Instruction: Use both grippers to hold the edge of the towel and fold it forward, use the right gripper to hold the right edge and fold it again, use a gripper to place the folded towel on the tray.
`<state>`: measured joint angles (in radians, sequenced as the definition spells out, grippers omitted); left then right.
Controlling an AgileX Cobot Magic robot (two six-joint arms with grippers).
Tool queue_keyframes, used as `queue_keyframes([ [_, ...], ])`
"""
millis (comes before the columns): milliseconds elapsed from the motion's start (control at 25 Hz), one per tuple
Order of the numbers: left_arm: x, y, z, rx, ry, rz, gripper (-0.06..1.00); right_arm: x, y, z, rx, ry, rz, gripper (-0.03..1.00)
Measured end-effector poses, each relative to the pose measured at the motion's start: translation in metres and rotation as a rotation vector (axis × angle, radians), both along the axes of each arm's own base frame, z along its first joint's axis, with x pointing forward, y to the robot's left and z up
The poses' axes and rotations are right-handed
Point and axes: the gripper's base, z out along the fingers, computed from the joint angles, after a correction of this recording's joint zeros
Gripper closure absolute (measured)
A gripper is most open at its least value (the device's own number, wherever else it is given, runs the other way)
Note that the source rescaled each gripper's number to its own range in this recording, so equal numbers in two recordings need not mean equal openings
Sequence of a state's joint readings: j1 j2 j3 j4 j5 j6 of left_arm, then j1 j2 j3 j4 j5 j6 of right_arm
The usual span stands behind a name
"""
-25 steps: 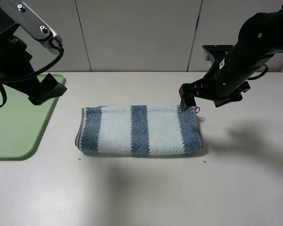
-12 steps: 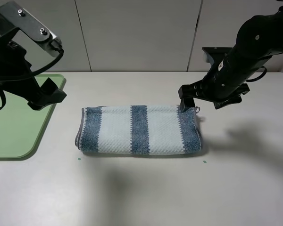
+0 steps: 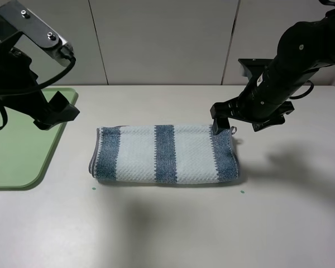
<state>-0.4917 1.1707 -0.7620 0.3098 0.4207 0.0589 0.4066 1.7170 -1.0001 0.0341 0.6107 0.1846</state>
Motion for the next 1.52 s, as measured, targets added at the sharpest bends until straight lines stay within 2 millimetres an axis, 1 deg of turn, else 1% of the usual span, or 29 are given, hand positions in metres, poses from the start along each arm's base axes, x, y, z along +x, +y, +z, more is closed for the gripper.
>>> queue_keyframes([
  [440,0.001,-0.003,0.001,-0.050,-0.009,0.004,-0.05,-0.001,0.001,-0.002,0.019,0.027,-0.020,-0.03],
  [520,0.000,-0.004,0.001,-0.061,-0.003,0.008,-0.05,-0.001,0.002,-0.008,0.017,0.056,-0.027,-0.03],
  [760,-0.001,-0.006,0.001,-0.111,0.023,0.028,-0.05,0.001,0.004,-0.035,-0.011,0.133,-0.038,-0.03],
  [1040,-0.001,-0.006,0.001,-0.116,0.025,0.029,-0.05,0.006,0.005,-0.056,-0.028,0.168,-0.042,-0.03],
  [1240,-0.001,-0.006,0.001,-0.117,0.025,0.029,-0.05,0.009,0.006,-0.063,-0.041,0.179,-0.038,-0.03],
  [1520,-0.001,-0.006,0.001,-0.118,0.026,0.030,-0.05,0.012,0.006,-0.068,-0.045,0.171,-0.066,-0.03],
])
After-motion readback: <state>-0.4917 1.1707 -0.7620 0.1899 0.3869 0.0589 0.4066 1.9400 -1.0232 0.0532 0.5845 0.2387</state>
